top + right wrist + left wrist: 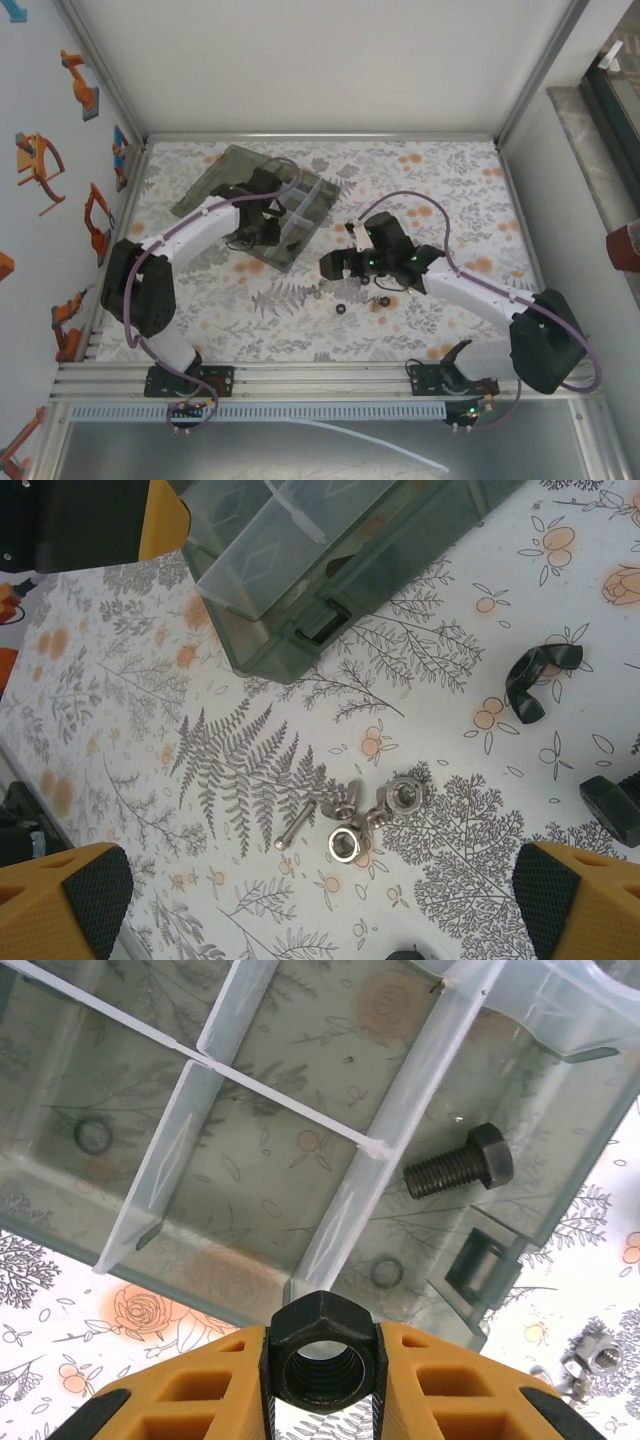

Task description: Sort the screws and nuts into containers

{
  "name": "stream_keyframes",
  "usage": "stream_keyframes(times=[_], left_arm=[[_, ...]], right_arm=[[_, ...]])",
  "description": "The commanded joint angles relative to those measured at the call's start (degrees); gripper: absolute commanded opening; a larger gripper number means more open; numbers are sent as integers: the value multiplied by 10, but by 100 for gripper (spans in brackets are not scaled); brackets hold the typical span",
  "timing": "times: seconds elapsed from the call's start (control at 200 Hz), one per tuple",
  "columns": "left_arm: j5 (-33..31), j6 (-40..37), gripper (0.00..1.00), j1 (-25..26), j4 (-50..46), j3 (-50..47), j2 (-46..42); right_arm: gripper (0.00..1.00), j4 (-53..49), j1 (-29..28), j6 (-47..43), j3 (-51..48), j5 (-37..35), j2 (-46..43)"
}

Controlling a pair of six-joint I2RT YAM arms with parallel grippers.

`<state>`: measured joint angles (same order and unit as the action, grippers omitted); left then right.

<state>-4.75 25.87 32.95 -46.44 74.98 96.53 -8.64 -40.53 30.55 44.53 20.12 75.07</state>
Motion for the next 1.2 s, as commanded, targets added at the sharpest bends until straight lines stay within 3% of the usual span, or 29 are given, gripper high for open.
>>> stream_keyframes(times=[0.0,0.205,0.361,0.561,0.811,1.006,1.197], left_arm=[[-38,15,20,-22,-21,-3,-10],[9,-4,22,-39,12,-13,30],[6,-6,23,-39,25,-6,46],[-27,1,39,-28,18,7,54],[-84,-29,49,84,27,1,-5],[9,16,42,154,27,-41,-4],[32,12,34,203,20,-62,48]], right_arm=[[99,13,-2,8,-11,4,-5],[99,-2,-2,8,-18,0,-13],[99,-2,-2,6,-37,-9,-32],[99,-11,1,-2,-50,-9,-47],[99,-76,20,-9,-99,-55,-130],[99,-79,21,12,-156,-45,-157],[99,-75,20,14,-172,-39,-170]])
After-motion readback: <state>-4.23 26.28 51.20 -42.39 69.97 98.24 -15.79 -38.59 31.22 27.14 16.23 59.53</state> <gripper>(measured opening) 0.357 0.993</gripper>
